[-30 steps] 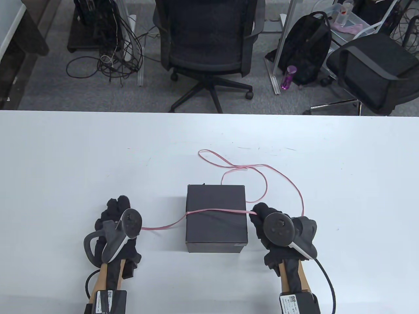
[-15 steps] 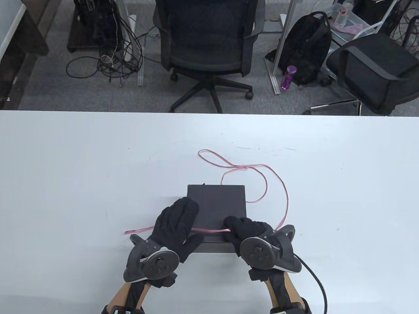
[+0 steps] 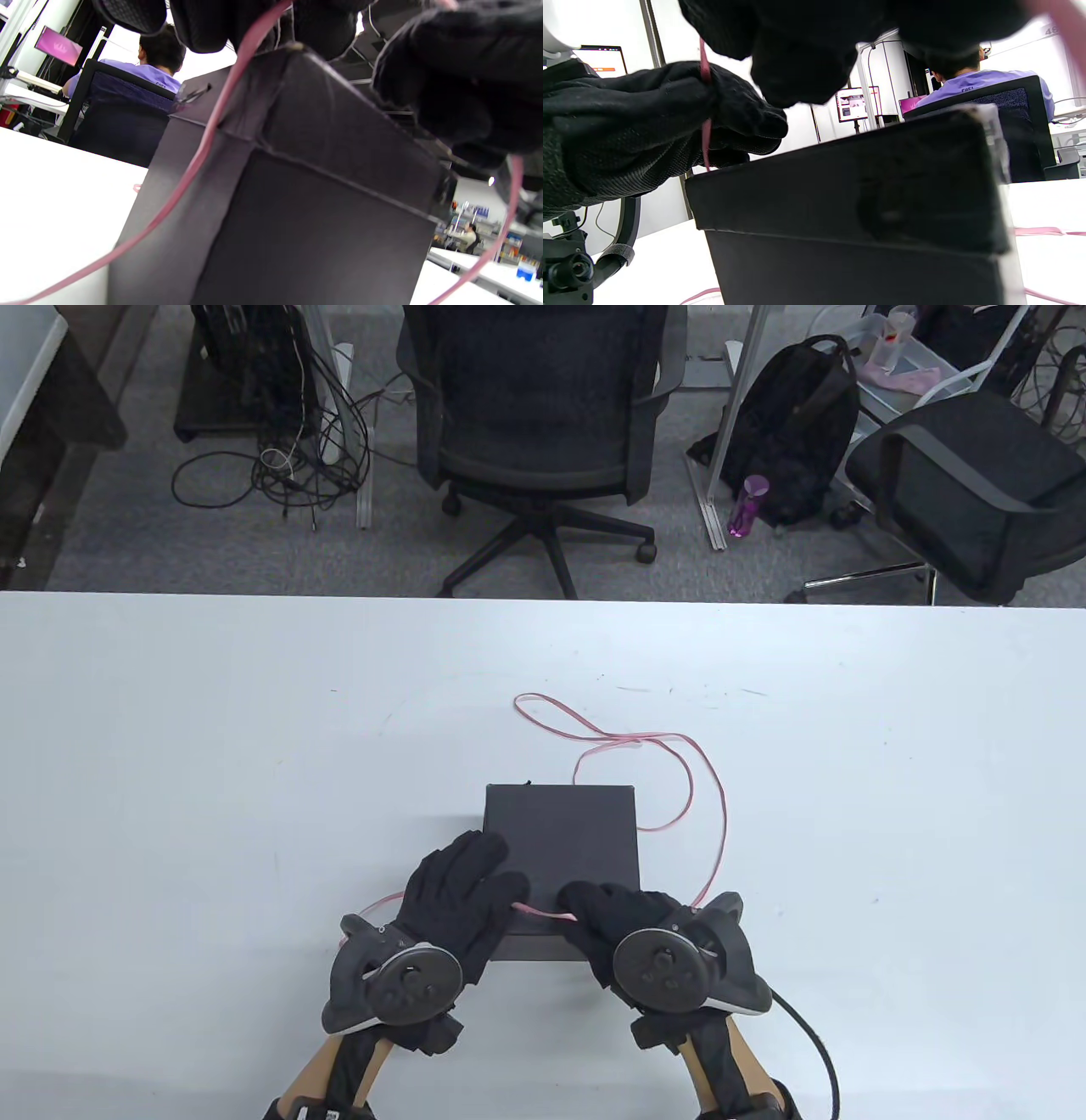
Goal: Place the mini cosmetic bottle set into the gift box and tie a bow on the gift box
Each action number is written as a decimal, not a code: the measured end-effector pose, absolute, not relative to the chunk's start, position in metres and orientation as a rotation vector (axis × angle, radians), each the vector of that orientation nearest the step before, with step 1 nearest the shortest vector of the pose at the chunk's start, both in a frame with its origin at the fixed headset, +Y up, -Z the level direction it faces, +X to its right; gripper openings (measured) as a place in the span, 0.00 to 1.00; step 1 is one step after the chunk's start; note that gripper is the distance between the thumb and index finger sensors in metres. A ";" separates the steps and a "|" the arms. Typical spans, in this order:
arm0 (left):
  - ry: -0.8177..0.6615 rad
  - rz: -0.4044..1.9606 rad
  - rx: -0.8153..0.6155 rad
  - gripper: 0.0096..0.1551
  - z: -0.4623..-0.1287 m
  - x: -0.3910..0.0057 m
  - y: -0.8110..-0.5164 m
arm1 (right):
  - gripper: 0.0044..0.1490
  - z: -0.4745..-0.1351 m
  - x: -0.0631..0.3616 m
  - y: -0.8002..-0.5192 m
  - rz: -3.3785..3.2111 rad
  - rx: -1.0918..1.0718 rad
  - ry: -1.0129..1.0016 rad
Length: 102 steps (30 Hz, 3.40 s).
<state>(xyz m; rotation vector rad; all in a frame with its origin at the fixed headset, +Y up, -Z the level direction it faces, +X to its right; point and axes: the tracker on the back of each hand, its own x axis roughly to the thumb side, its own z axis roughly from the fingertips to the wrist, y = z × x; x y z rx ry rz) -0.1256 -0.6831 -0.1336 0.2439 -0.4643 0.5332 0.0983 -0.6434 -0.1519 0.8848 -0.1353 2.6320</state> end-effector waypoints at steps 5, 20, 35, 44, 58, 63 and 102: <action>-0.446 0.783 0.256 0.23 -0.138 -0.140 -0.680 | 0.27 -0.157 0.102 -0.648 2.614 0.860 -0.100; -0.035 0.994 0.233 0.23 -0.163 -0.212 -0.711 | 0.27 -0.182 0.143 -0.659 2.536 0.612 -0.084; 0.320 0.690 0.130 0.24 -0.171 -0.259 -0.757 | 0.27 -0.202 0.177 -0.692 2.710 0.337 -0.025; 0.343 0.327 0.004 0.24 -0.177 -0.258 -0.776 | 0.27 -0.209 0.181 -0.720 2.739 0.283 0.120; 0.072 0.476 -0.118 0.57 -0.179 -0.224 -0.736 | 0.29 -0.198 0.172 -0.693 2.767 0.294 -0.140; -0.189 0.678 0.130 0.53 -0.163 -0.189 -0.700 | 0.29 -0.185 0.155 -0.673 2.742 0.408 -0.287; -0.348 1.159 0.119 0.21 -0.154 -0.174 -0.696 | 0.27 -0.166 0.134 -0.639 2.656 0.642 -0.343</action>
